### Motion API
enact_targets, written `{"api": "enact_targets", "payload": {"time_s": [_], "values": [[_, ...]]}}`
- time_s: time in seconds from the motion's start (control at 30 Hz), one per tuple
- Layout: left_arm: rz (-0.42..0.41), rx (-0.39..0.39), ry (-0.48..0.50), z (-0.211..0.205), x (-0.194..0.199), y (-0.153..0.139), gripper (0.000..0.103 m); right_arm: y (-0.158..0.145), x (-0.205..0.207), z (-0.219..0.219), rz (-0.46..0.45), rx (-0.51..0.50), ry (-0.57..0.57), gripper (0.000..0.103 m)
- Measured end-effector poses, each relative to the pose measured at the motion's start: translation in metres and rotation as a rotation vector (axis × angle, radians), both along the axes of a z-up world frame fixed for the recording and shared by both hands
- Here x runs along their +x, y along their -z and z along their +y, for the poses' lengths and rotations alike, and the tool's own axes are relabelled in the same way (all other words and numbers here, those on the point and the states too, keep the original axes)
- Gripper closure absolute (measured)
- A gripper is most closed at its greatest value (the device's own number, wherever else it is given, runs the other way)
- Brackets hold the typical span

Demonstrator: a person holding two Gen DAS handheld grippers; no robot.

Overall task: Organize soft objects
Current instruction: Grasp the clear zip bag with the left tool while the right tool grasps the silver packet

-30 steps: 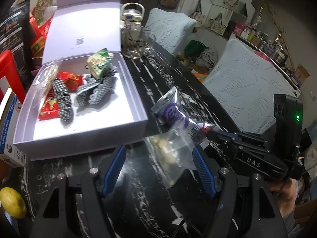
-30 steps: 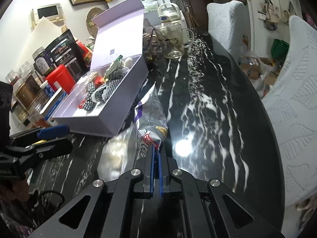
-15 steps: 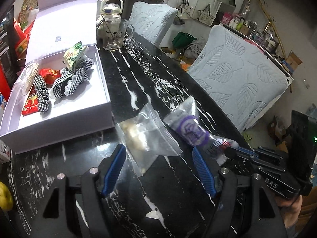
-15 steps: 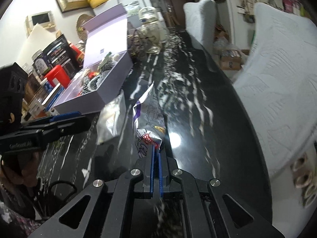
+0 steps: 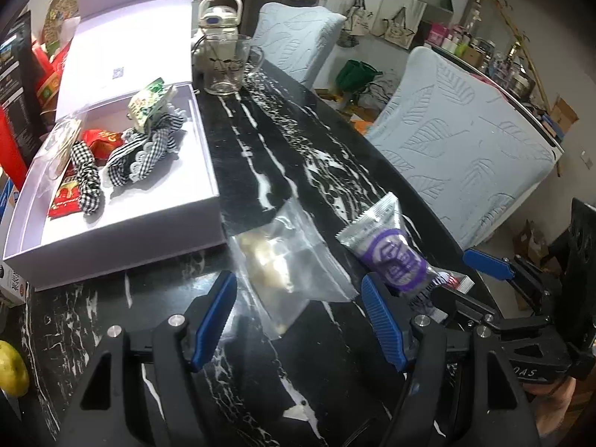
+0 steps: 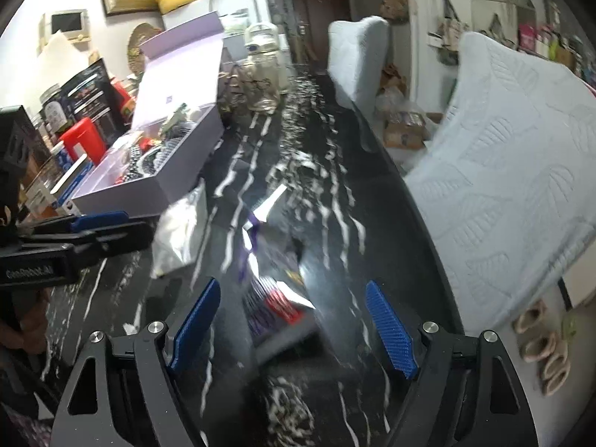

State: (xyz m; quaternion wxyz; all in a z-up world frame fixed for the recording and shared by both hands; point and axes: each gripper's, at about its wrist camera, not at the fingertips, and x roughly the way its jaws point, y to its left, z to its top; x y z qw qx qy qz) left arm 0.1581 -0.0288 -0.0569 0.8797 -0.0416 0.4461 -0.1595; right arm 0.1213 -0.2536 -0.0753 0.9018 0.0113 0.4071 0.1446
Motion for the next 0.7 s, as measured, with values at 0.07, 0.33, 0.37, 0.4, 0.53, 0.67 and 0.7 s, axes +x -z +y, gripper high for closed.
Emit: {"api": "enact_targets", "payload": {"time_s": [0.07, 0.33, 0.37, 0.4, 0.53, 0.67, 0.7], "values": [[0.004, 0.008, -0.014, 0.002, 0.002, 0.001, 0.034, 0.001, 0.01, 0.009, 0.006, -0.015, -0.028, 0.022], [0.021, 0.006, -0.046, 0.005, 0.012, 0.006, 0.034, 0.024, 0.039, 0.024, 0.079, -0.056, -0.069, 0.026], [0.029, 0.002, -0.045, 0.005, 0.013, 0.008, 0.034, 0.026, 0.041, 0.024, 0.085, -0.063, -0.074, 0.035], [0.035, 0.001, -0.043, 0.004, 0.014, 0.01, 0.034, 0.029, 0.042, 0.025, 0.094, -0.068, -0.078, 0.047], [0.056, -0.01, -0.046, 0.002, 0.021, 0.014, 0.034, 0.031, 0.04, 0.023, 0.093, -0.047, -0.094, 0.065], [0.061, -0.002, -0.053, -0.002, 0.028, 0.017, 0.034, 0.031, 0.039, 0.012, 0.094, -0.031, -0.057, 0.065], [0.064, -0.004, -0.055, -0.003, 0.029, 0.018, 0.034, 0.031, 0.038, 0.008, 0.094, -0.024, -0.047, 0.065]]}}
